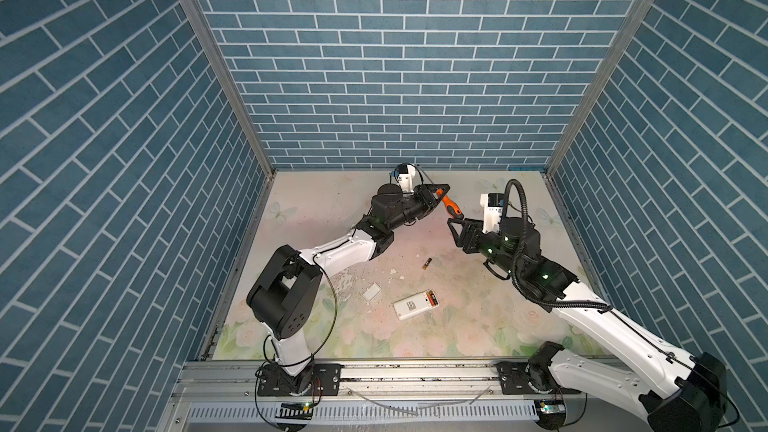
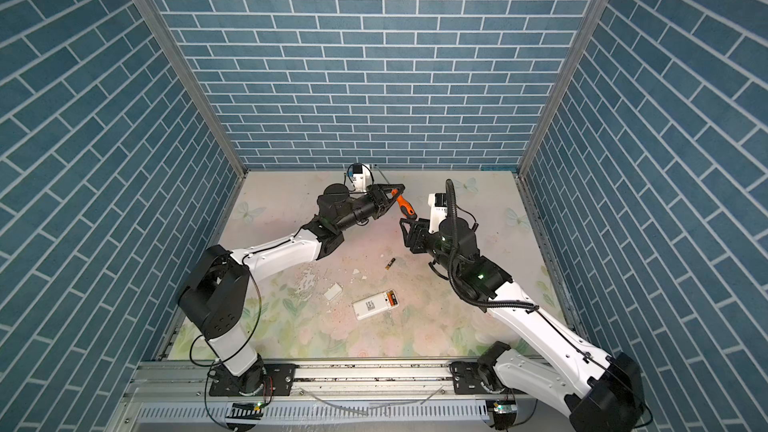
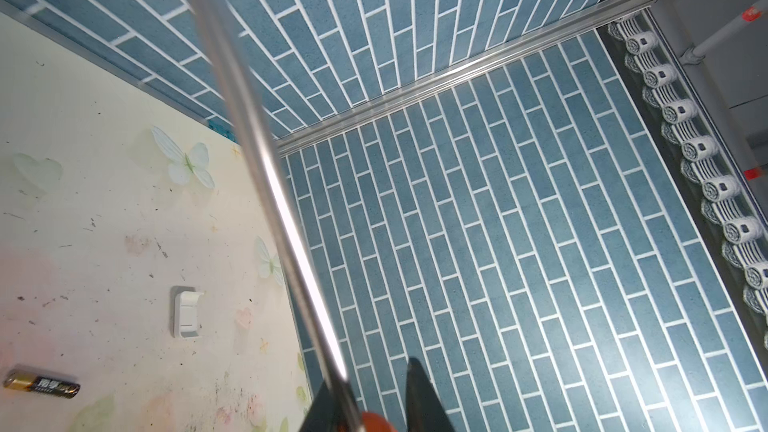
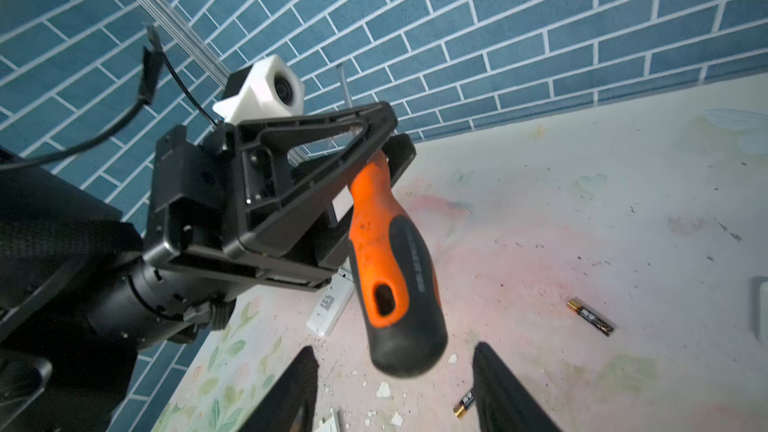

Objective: Unload the batteries from the remote control

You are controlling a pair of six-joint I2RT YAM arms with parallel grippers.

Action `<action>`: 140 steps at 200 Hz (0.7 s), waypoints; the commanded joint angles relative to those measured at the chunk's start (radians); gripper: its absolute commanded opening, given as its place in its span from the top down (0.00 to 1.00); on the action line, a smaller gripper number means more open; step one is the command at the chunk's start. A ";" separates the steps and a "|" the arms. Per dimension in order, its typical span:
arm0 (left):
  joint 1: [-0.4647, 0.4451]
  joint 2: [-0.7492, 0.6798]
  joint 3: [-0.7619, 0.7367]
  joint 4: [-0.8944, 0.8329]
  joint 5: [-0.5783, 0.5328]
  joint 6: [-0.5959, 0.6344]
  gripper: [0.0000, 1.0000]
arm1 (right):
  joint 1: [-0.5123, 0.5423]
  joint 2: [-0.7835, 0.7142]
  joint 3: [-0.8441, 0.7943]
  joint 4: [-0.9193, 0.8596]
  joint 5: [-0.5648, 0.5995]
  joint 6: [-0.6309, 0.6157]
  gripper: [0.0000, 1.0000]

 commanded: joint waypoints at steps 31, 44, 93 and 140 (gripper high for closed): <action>-0.006 -0.023 0.005 0.074 0.005 -0.043 1.00 | 0.004 0.038 0.004 0.141 0.021 -0.007 0.43; -0.008 -0.023 0.007 0.084 0.006 -0.052 1.00 | 0.004 0.057 0.018 0.147 0.015 -0.013 0.44; -0.017 -0.032 -0.003 0.100 0.020 -0.075 1.00 | 0.003 0.083 0.022 0.211 0.012 -0.037 0.50; -0.027 -0.056 -0.025 0.086 0.024 -0.072 1.00 | 0.002 0.093 0.026 0.242 0.010 -0.049 0.55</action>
